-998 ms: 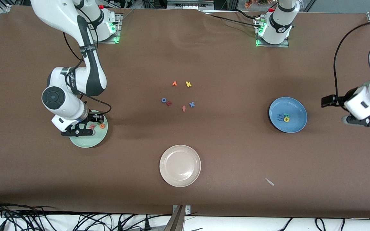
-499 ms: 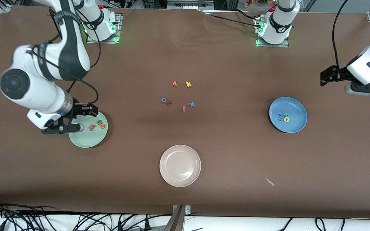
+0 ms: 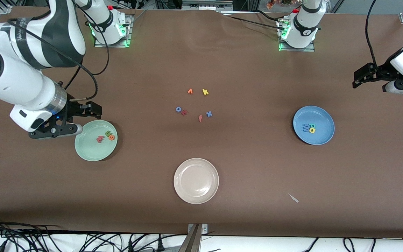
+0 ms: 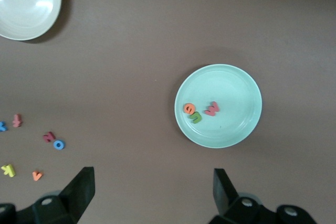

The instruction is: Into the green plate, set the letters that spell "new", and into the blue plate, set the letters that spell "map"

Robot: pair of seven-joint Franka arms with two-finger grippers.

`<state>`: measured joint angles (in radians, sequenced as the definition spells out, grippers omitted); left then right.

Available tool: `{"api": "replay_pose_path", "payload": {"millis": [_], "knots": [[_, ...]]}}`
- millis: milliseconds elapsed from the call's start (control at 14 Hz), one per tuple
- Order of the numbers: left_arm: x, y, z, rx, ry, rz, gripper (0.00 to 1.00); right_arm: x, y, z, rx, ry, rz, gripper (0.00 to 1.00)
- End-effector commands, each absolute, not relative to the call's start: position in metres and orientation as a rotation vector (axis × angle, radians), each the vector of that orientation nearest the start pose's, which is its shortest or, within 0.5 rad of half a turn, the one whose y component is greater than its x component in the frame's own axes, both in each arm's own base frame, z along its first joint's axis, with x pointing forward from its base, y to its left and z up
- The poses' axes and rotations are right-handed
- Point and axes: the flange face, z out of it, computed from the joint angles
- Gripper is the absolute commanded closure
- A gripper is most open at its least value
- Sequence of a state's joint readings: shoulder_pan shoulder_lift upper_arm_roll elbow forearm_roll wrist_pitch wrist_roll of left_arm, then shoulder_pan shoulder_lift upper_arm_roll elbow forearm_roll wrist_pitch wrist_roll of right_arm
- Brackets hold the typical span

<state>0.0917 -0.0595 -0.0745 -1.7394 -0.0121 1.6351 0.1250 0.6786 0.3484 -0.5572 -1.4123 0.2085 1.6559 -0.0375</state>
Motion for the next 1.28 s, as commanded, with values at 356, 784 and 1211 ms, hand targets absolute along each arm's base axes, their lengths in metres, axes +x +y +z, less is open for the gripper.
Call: {"api": "replay_pose_path", "payload": {"millis": [356,784,1211], "knots": [[0.529,0.011,0.589,-3.176,0.195,0.082,0.00,0.575,0.095,0.606,-3.146,-0.355,-0.014,0.00],[0.529,0.011,0.589,-3.176,0.195,0.082,0.00,0.556,0.086,0.622,-3.144,-0.345,-0.048,0.00],[0.529,0.010,0.589,-3.176,0.198,0.085,0.00,0.545,0.072,0.639,-3.152,-0.305,0.098,0.00]]}}
